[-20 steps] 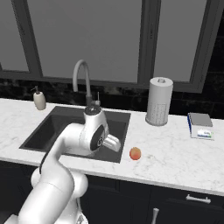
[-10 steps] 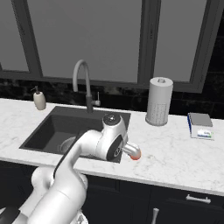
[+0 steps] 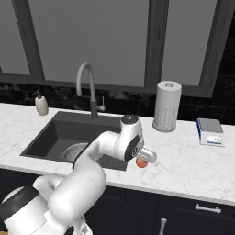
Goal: Put the colander in the sink, put the peach, apple in the colander, and turn on the sink faucet and pour water over the colander.
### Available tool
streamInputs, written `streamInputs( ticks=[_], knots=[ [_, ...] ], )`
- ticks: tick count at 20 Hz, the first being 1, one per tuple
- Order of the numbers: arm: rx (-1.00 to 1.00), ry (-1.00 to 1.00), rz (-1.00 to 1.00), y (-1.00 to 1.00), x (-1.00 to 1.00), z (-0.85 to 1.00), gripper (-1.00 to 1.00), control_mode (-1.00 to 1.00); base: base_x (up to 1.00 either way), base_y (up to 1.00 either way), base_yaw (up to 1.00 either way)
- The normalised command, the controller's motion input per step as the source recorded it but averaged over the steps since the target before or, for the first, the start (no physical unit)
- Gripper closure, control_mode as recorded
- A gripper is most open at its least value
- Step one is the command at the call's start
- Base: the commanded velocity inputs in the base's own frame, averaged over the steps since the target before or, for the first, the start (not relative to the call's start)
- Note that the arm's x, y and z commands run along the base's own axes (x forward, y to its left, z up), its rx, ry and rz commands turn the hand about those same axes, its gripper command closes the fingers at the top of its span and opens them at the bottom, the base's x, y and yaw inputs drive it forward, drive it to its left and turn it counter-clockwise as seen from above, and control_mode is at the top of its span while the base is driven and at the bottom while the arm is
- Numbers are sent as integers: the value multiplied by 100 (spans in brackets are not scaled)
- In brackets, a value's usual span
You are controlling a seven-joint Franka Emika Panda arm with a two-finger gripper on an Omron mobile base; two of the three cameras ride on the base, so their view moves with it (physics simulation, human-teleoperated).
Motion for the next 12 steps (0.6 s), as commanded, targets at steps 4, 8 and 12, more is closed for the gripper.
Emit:
streamInputs(
  ticks=[4,8,12],
  knots=[
    [0,14,0,-1,17,-14,-100,-100,0,0,0],
    [0,6,0,0,14,-28,-100,-100,0,0,0],
    [0,4,0,-4,11,-33,-100,-100,0,0,0]
  ],
)
